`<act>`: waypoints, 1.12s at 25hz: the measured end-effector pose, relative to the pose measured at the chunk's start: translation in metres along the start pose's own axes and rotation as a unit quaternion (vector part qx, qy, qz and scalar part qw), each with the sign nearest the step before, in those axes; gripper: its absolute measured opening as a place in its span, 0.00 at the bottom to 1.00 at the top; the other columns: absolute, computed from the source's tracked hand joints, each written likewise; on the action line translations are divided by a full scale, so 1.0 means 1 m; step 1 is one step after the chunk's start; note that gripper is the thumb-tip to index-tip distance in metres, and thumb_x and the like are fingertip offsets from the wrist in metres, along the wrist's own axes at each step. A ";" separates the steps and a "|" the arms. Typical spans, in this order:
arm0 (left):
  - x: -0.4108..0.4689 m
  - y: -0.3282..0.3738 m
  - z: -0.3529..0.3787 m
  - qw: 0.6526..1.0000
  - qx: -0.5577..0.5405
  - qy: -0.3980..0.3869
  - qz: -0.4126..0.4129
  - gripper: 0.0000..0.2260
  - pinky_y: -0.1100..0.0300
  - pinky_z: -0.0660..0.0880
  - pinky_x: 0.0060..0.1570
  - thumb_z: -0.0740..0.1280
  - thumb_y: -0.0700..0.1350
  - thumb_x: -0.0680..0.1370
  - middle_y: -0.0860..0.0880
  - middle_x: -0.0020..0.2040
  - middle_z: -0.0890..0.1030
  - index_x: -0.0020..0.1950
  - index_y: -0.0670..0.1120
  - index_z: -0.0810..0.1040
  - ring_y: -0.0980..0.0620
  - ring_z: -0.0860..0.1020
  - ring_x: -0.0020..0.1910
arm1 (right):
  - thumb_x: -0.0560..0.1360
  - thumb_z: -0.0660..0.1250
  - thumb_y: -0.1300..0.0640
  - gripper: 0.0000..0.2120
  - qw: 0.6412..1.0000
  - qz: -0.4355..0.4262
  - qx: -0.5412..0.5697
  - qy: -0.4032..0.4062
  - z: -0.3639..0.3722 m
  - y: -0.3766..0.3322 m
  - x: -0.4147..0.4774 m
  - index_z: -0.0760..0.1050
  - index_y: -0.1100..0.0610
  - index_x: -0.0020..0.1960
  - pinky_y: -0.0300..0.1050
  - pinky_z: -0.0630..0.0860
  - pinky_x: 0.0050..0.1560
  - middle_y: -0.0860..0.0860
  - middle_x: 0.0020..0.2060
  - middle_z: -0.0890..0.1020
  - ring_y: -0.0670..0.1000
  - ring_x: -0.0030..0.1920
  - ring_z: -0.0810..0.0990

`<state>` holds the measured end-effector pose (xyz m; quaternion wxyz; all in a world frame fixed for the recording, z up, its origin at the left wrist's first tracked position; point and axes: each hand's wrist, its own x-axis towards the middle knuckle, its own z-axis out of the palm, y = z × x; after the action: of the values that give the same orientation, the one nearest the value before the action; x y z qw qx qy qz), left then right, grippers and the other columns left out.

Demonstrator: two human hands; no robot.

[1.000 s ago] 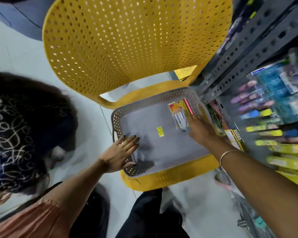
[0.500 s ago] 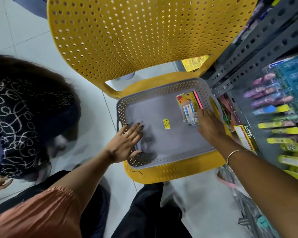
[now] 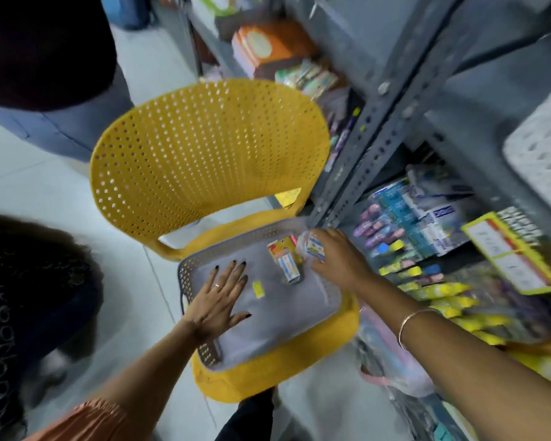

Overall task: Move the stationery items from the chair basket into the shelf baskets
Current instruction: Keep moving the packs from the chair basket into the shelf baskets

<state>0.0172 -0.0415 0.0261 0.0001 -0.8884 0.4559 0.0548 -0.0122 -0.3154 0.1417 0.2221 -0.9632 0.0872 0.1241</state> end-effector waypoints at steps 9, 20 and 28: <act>0.156 0.084 -0.221 0.968 -0.009 0.214 0.128 0.30 0.46 0.59 0.63 0.53 0.60 0.75 0.39 0.69 0.69 0.63 0.37 0.75 0.43 0.60 0.70 | 0.68 0.69 0.59 0.23 0.980 0.037 -0.005 0.193 -0.243 -0.008 -0.116 0.71 0.58 0.62 0.50 0.70 0.59 0.59 0.55 0.77 0.58 0.59 0.72; 0.157 0.392 -0.374 0.839 -0.174 0.324 0.400 0.28 0.50 0.55 0.68 0.45 0.59 0.81 0.38 0.70 0.66 0.68 0.39 0.64 0.42 0.60 0.70 | 0.67 0.66 0.50 0.15 0.904 0.292 -0.016 0.312 -0.349 0.083 -0.407 0.76 0.53 0.52 0.49 0.72 0.54 0.60 0.50 0.79 0.61 0.56 0.75; 0.048 0.593 -0.331 0.808 -0.123 0.175 0.550 0.27 0.53 0.63 0.64 0.54 0.56 0.73 0.42 0.65 0.74 0.62 0.41 0.76 0.45 0.71 0.65 | 0.71 0.68 0.57 0.18 0.835 0.455 -0.018 0.310 -0.297 0.193 -0.594 0.72 0.62 0.59 0.46 0.71 0.52 0.62 0.59 0.78 0.60 0.57 0.76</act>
<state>-0.4031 -0.4433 0.3797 -0.2191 -0.4764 0.8497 -0.0551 -0.5629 -0.5528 0.4867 0.0845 -0.8066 0.5777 -0.0922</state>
